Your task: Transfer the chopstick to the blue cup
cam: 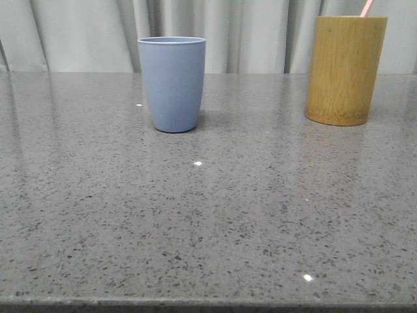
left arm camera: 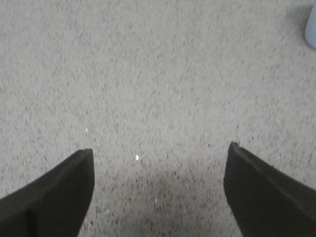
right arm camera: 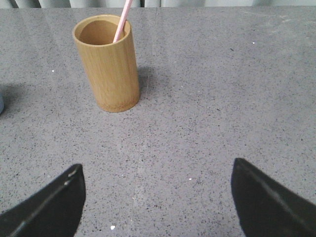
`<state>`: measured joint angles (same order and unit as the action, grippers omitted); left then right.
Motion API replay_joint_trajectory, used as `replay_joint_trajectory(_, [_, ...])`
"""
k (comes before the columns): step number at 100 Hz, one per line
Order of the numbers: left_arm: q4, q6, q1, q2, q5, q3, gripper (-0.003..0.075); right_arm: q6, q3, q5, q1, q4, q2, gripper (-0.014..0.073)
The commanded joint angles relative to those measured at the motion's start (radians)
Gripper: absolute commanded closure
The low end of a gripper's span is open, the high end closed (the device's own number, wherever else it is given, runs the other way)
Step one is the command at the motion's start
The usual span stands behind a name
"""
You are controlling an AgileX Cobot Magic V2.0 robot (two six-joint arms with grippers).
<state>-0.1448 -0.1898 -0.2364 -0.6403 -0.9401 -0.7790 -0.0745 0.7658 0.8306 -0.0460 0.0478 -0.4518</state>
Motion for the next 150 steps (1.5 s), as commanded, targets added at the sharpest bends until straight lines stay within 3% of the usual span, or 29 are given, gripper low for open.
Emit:
replay_joint_trajectory(1, [-0.011, -0.014, 0.002, 0.05, 0.099, 0.04, 0.0185, 0.003, 0.035, -0.066, 0.006, -0.001, -0.016, -0.0008])
replay_joint_trajectory(22, [-0.011, -0.014, 0.002, 0.076, 0.111, 0.084, 0.0185, 0.003, 0.035, -0.141, 0.006, 0.023, -0.024, -0.0008])
replay_joint_trajectory(48, [-0.015, -0.014, 0.002, 0.076, 0.177, 0.084, 0.0185, 0.003, 0.035, -0.483, 0.006, 0.036, -0.169, -0.0008])
replay_joint_trajectory(83, [-0.015, -0.014, 0.002, 0.076, 0.179, 0.084, 0.0185, 0.003, 0.057, -0.802, -0.008, 0.101, -0.48, -0.0008])
replay_joint_trajectory(150, [-0.015, -0.014, 0.002, 0.076, 0.179, 0.084, 0.0185, -0.023, 0.311, -1.013, -0.027, 0.102, -0.885, -0.0008])
